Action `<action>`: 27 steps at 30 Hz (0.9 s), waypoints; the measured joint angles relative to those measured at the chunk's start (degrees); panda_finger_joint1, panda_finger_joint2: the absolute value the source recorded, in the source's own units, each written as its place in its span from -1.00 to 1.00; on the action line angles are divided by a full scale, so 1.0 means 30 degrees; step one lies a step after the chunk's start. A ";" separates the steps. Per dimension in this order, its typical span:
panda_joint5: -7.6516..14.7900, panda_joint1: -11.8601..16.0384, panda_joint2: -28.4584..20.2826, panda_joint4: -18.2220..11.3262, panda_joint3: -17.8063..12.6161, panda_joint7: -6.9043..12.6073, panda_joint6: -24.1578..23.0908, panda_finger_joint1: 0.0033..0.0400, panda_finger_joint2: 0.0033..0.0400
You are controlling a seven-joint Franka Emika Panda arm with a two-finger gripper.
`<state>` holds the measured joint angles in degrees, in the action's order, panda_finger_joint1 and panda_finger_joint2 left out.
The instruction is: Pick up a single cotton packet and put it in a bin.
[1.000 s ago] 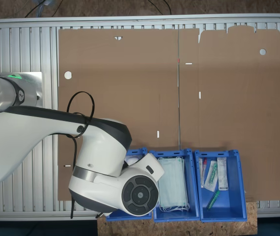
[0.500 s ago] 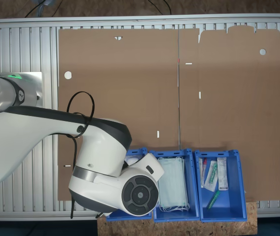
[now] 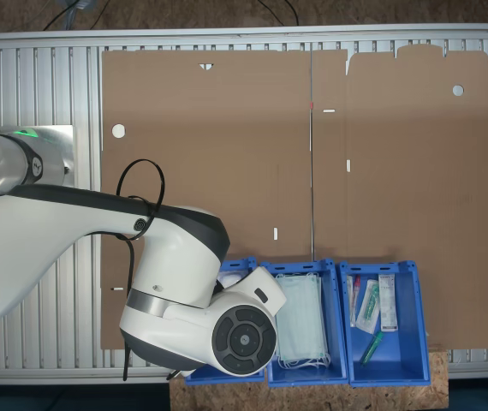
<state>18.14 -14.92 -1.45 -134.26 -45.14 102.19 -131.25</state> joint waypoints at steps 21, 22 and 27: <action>0.0000 0.0000 0.0000 0.0000 0.0000 0.0000 0.0000 0.86 0.86; 0.0000 0.0000 0.0000 0.0000 0.0000 0.0000 0.0000 0.86 0.86; 0.0000 0.0000 0.0000 0.0000 0.0000 0.0000 0.0000 0.97 0.97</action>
<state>18.14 -14.92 -1.45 -134.26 -45.14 102.19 -131.25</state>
